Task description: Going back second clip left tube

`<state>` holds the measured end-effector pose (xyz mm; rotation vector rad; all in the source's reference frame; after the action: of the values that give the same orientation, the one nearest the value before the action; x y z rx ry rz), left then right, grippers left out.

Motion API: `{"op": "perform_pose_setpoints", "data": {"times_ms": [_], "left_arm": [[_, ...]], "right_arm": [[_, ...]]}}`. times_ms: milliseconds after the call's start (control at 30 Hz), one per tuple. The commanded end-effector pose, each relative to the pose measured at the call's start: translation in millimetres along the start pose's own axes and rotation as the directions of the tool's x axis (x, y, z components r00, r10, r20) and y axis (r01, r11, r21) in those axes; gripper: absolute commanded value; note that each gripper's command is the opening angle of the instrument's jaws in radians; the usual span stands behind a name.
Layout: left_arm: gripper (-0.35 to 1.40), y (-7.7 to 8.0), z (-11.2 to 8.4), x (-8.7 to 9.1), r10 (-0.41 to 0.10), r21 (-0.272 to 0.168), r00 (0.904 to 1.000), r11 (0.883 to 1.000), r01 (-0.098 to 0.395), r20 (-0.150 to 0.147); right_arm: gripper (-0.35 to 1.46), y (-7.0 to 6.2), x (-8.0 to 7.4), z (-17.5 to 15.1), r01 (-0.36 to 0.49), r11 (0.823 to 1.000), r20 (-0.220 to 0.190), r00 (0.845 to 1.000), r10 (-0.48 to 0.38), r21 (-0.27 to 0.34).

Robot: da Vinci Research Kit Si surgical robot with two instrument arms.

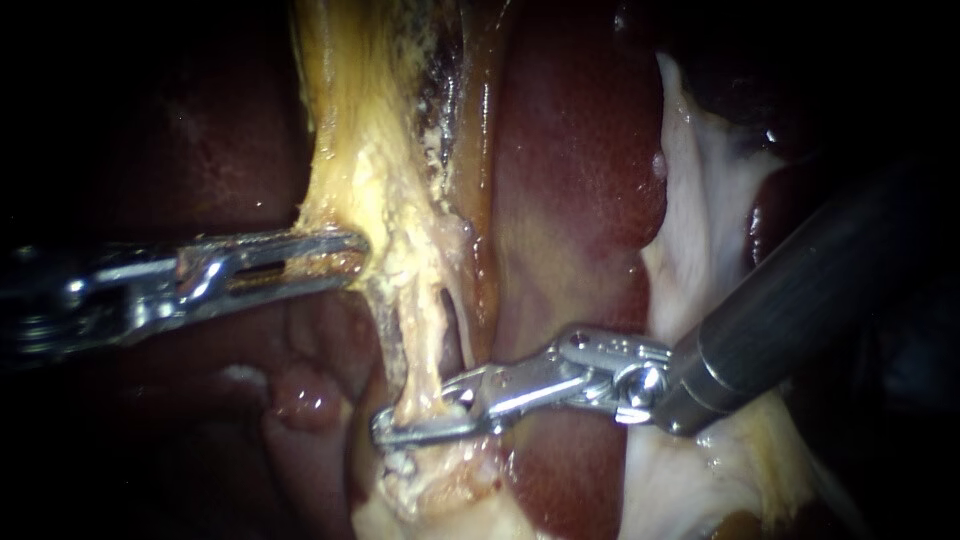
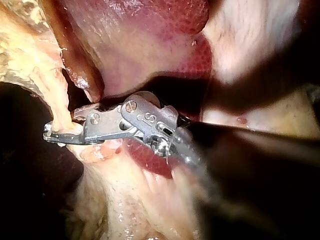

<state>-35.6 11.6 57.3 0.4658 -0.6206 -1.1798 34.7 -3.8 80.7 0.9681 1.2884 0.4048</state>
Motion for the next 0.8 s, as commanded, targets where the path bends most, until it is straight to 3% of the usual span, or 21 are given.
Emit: {"op": "perform_pose_setpoints", "data": {"times_ms": [33, 167, 233, 300, 400, 600, 800], "left_arm": [[-0.35, 0.0, -0.1, 0.0, 0.0, 0.0, 1.0, 1.0, 0.0, 0.0], [-0.35, 0.0, -0.1, 0.0, 0.0, 0.0, 1.0, 1.0, 0.0, 0.0], [-0.35, 0.0, -0.1, 0.0, 0.0, 0.0, 1.0, 1.0, 0.0, 0.0], [-0.35, 0.0, -0.1, 0.0, 0.0, 0.001, 1.0, 1.0, 0.0, 0.0], [-0.35, 0.1, -0.1, 0.0, 0.001, 0.001, 1.0, 1.0, -0.001, 0.0], [-0.35, 0.2, -0.2, 0.1, 0.001, 0.001, 1.0, 1.0, -0.001, 0.0], [-0.35, 0.2, -0.2, 0.1, 0.001, 0.001, 1.0, 1.0, -0.001, 0.0]], "right_arm": [[-0.35, 0.0, 0.0, 0.0, 0.0, 1.0, 0.001, 1.0, 0.0, -0.001], [-0.35, -0.1, 0.0, -0.1, 0.0, 1.0, 0.001, 1.0, 0.0, 0.0], [-0.13, 0.0, 0.0, -0.1, 0.0, 1.0, 0.001, 1.0, 0.0, 0.0], [0.21, 0.0, -0.1, -0.2, 0.001, 1.0, -0.002, 1.0, -0.001, -0.008], [0.51, 0.0, 0.0, -0.5, 0.018, 0.998, -0.018, 1.0, -0.019, -0.053], [0.58, 0.1, 0.3, -2.3, 0.116, 0.989, -0.021, 0.993, -0.118, -0.094], [0.6, -0.6, 1.2, -5.5, 0.155, 0.98, -0.025, 0.987, -0.159, -0.121]]}}
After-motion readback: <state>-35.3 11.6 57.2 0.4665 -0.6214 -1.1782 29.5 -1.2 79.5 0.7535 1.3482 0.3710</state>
